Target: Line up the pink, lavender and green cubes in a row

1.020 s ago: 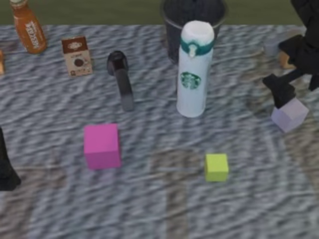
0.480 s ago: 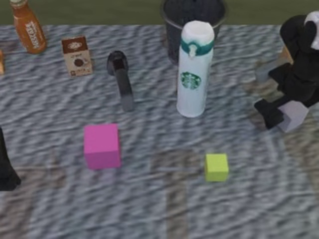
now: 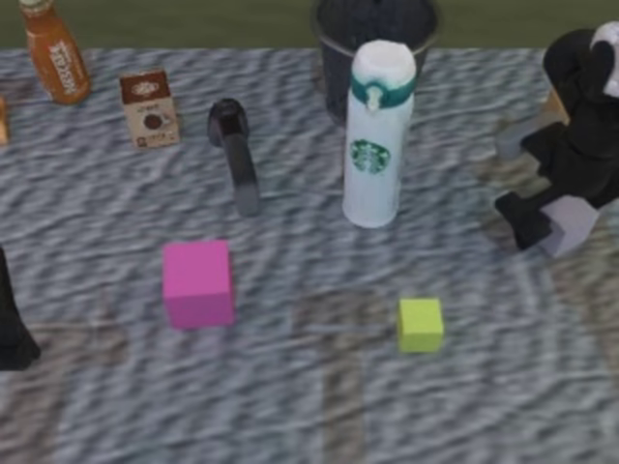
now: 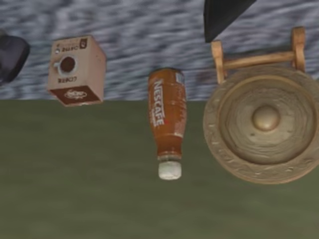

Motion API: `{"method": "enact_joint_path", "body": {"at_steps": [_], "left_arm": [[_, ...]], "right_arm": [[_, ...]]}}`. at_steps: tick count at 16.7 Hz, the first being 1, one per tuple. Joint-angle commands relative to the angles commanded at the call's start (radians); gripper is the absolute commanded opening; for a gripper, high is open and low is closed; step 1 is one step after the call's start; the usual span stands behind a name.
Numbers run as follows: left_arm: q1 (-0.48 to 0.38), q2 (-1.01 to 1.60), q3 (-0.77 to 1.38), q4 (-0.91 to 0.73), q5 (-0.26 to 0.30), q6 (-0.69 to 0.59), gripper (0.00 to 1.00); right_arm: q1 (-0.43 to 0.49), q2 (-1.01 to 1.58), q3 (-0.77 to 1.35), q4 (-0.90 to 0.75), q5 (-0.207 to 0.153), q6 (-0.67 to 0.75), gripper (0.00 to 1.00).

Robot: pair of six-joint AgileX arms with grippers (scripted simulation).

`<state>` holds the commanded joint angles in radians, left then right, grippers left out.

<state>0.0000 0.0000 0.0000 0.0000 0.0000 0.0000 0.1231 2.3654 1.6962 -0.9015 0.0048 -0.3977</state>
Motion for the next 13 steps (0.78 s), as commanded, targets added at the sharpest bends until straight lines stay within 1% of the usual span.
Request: {"method": "enact_joint_path", "body": {"at_steps": [8, 9, 13], "left_arm": [[0.0, 0.0, 0.0, 0.0, 0.0, 0.0, 1.0], [0.0, 0.0, 0.0, 0.0, 0.0, 0.0, 1.0], [0.0, 0.0, 0.0, 0.0, 0.0, 0.0, 1.0]], "right_arm": [[0.0, 0.0, 0.0, 0.0, 0.0, 0.0, 0.02], [0.0, 0.0, 0.0, 0.0, 0.0, 0.0, 0.0], [0.0, 0.0, 0.0, 0.0, 0.0, 0.0, 0.0]]}}
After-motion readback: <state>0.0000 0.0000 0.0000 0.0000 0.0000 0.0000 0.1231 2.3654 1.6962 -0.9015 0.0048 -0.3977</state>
